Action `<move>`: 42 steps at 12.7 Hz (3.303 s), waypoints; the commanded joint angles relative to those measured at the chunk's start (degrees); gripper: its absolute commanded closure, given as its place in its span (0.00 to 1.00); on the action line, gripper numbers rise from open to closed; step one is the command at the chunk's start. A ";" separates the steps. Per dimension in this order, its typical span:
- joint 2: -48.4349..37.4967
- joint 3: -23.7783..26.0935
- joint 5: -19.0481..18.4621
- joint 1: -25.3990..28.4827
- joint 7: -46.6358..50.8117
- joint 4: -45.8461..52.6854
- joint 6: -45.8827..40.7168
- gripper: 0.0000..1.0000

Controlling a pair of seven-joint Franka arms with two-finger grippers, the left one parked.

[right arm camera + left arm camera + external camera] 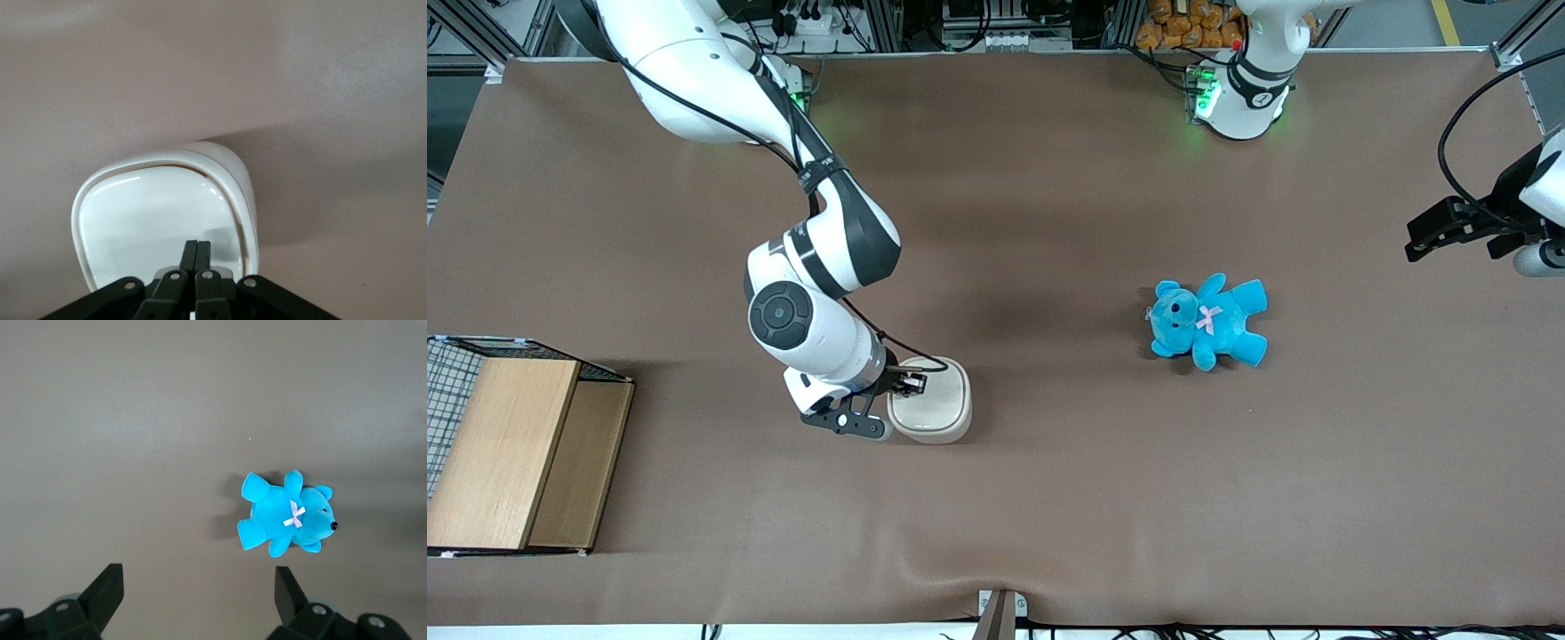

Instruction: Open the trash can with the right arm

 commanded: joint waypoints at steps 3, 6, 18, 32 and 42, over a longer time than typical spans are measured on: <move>1.41 -0.31 -1.16 0.47 0.99 1.27 0.84 1.00; 2.02 -0.31 -2.56 0.56 1.08 1.18 1.98 1.00; 1.76 -0.31 -0.47 0.04 2.03 7.31 -7.67 1.00; -0.60 0.22 18.96 -0.23 15.23 17.08 -14.54 0.56; -7.10 0.04 12.72 -10.50 1.43 16.82 -32.01 0.00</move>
